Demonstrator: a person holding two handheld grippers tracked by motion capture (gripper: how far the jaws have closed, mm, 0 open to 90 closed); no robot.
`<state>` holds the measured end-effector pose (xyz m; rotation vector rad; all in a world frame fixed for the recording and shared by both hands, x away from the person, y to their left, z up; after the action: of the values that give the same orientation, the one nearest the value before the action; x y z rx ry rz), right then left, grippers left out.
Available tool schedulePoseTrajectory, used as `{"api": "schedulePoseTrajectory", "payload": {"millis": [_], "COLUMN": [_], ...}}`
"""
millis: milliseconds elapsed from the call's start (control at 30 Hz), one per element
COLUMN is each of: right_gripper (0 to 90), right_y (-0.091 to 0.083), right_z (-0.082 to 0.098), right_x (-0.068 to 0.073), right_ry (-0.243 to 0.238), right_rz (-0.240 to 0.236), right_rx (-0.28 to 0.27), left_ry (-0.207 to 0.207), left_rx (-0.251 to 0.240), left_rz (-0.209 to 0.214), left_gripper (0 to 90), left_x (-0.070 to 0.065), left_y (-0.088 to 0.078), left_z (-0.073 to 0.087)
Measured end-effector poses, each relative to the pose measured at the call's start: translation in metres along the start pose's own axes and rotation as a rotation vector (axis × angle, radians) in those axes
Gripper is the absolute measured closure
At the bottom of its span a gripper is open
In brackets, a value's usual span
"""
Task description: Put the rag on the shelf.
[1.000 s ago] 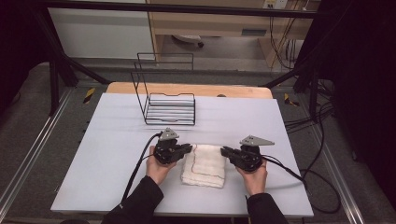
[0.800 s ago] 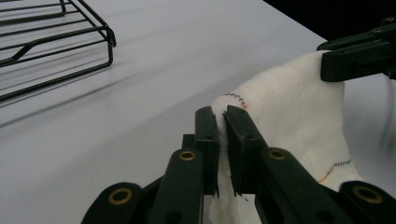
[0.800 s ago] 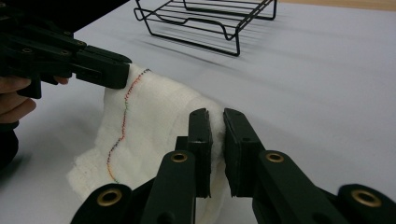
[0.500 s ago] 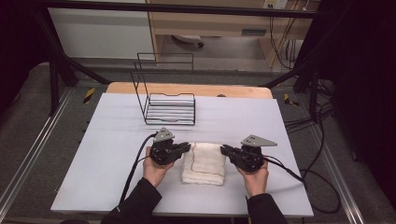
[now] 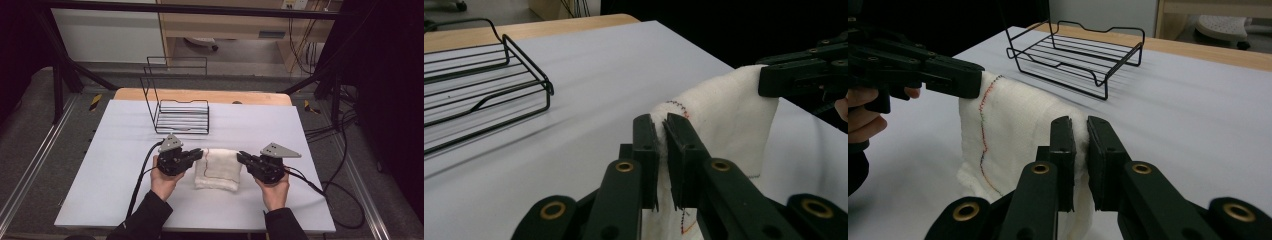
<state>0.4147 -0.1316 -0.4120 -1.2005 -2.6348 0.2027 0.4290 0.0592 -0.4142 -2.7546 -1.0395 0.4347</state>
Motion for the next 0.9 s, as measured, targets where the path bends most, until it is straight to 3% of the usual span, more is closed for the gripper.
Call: {"api": "schedulePoseTrajectory", "payload": {"millis": [467, 900], "right_gripper": [82.3, 82.3], "right_y": [-0.005, -0.008], "right_z": [-0.018, -0.046], "right_x": [0.009, 0.018], "right_ry": [-0.023, -0.056], "right_rz": [0.007, 0.005], "right_rx": [-0.065, -0.138], "left_ry": [0.020, 0.041], "left_rx": [-0.067, -0.121], "left_rz": [-0.002, -0.009], "left_gripper": [82.9, 82.9], "left_x": [-0.004, -0.005], "left_y": [-0.012, -0.024], "left_z": [-0.021, -0.047]}}
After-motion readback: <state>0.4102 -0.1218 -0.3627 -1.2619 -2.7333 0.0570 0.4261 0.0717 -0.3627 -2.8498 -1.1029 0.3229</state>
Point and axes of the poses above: each handheld gripper's, and its own axes: y roughly forward along the jaws, z roughly out of its underside, x roughly to its left, the point moved 8 cm from there along y, roughly forward along the jaws, and after that the axes turned 10 degrees about -x, right-handed, at the moved point
